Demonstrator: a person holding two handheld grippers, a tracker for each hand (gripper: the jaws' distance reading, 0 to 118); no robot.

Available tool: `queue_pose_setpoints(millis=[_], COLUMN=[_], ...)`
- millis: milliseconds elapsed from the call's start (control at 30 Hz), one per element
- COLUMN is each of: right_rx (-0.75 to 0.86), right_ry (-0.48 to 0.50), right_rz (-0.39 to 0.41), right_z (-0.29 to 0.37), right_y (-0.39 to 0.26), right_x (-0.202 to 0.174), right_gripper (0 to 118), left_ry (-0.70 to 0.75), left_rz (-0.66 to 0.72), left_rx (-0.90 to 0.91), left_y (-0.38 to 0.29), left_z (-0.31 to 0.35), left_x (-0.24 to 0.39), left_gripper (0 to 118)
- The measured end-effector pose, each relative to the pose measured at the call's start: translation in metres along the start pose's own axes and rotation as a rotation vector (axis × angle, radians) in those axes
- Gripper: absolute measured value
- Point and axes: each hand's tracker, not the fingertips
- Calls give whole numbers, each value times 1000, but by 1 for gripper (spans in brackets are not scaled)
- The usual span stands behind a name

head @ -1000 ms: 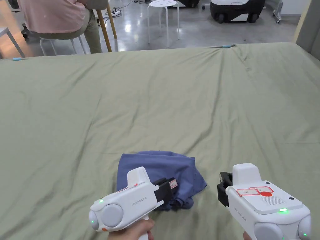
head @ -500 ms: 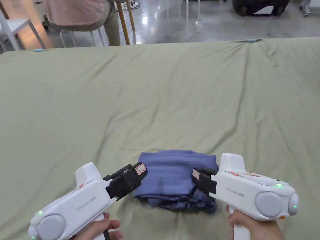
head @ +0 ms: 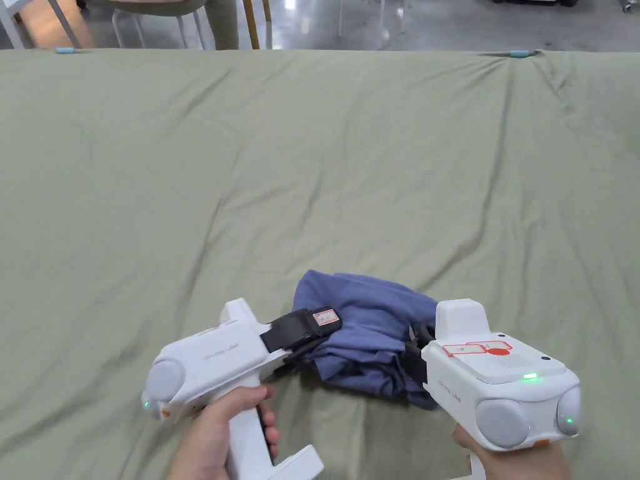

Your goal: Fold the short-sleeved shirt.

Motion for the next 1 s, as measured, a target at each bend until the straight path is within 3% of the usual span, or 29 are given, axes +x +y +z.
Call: queue_pose_setpoints(millis=[233,567,800,1000], right_rx=[93,145,110,102], right_ry=[-2,143,260,315], right_rz=[122,290,282,271], right_z=[26,4,-29,-44], right_y=[18,40,50,62], right_x=[-62,-226,-316,-354], right_gripper=[0,0,0,0], left_ry=[77,262,393,480], left_rz=[-176,-201,-224,-265], left_rx=[77,208,236,237], left_y=[14,86,151,199], left_z=[64,228,326,374], left_x=[31,-16,-53,-74], left_gripper=[22,22,22,22])
